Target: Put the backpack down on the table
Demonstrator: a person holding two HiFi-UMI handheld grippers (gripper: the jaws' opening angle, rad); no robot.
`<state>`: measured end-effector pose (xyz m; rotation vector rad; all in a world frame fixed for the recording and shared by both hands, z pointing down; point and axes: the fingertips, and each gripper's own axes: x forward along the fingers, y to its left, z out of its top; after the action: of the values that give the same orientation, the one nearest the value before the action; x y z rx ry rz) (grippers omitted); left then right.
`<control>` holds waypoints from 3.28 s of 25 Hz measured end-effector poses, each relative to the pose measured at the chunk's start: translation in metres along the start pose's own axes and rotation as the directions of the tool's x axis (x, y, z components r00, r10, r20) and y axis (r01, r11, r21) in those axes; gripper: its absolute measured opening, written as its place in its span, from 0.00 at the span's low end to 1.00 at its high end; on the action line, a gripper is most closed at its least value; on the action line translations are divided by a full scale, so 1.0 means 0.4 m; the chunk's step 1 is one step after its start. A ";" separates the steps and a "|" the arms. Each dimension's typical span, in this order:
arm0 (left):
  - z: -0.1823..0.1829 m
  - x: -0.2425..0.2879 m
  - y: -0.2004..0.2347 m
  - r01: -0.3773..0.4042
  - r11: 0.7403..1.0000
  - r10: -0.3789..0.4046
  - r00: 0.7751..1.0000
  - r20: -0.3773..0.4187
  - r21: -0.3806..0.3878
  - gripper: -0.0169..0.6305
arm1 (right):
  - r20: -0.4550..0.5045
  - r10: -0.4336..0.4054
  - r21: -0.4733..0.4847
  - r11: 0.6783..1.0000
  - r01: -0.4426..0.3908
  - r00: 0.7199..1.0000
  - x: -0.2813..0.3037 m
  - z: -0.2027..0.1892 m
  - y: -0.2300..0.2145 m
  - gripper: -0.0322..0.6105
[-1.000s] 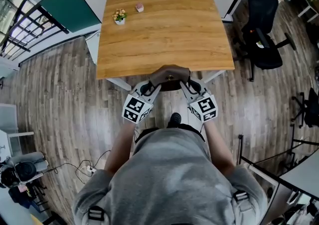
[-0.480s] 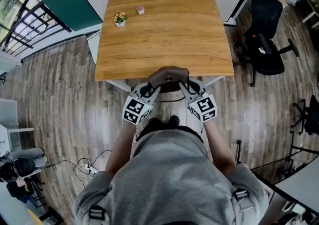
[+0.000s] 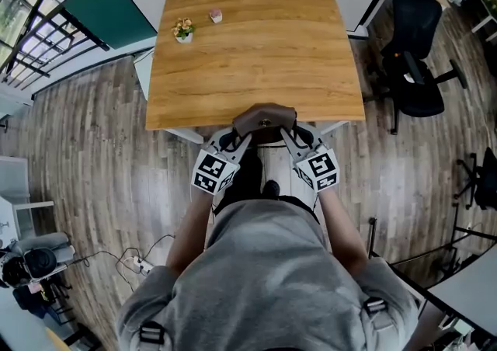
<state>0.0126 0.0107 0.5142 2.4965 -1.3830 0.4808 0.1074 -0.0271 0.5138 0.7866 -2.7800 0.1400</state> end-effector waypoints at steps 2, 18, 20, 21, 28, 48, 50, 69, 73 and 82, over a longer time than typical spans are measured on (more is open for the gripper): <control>0.006 0.013 0.013 0.003 1.000 -0.003 1.000 0.001 0.005 0.14 | 0.001 -0.006 -0.002 1.000 0.006 1.000 0.011 0.004 -0.013 0.17; 0.045 0.135 0.141 0.032 0.999 -0.032 0.999 -0.002 -0.008 0.14 | -0.026 -0.041 0.001 0.999 0.041 0.999 0.133 0.023 -0.136 0.17; 0.054 0.151 0.163 0.039 0.999 -0.039 0.999 -0.001 -0.009 0.14 | -0.028 -0.048 0.002 0.999 0.048 0.998 0.154 0.030 -0.154 0.17; 0.058 0.158 0.176 0.042 0.999 -0.042 0.999 -0.002 -0.009 0.14 | -0.029 -0.051 0.004 0.999 0.051 0.998 0.165 0.033 -0.161 0.17; 0.072 0.214 0.266 0.059 0.998 -0.059 0.998 -0.013 -0.008 0.14 | -0.042 -0.064 0.016 0.998 0.065 0.997 0.248 0.045 -0.212 0.17; 0.065 0.361 0.514 0.172 0.985 -0.170 0.983 -0.068 0.017 0.14 | -0.123 -0.149 0.033 0.987 0.154 0.981 0.491 0.038 -0.326 0.18; 0.063 0.374 0.537 0.192 0.981 -0.190 0.979 -0.077 0.030 0.14 | -0.132 -0.165 0.037 0.985 0.171 0.977 0.512 0.034 -0.333 0.17; 0.000 0.460 0.641 0.246 0.964 -0.228 0.961 -0.159 0.100 0.16 | -0.212 -0.159 0.017 0.986 0.166 0.964 0.630 -0.022 -0.385 0.17; -0.019 0.479 0.654 0.241 0.965 -0.220 0.960 -0.173 0.108 0.16 | -0.220 -0.136 0.008 0.990 0.141 0.966 0.656 -0.039 -0.398 0.17; -0.069 0.548 0.663 0.231 0.963 -0.199 0.956 -0.214 0.138 0.17 | -0.256 -0.128 0.002 0.991 0.133 0.958 0.684 -0.113 -0.443 0.17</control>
<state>-0.1093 -0.2859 0.6417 2.6015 -1.0195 0.7982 -0.0150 -0.3079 0.6338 0.8868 -2.4803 0.2273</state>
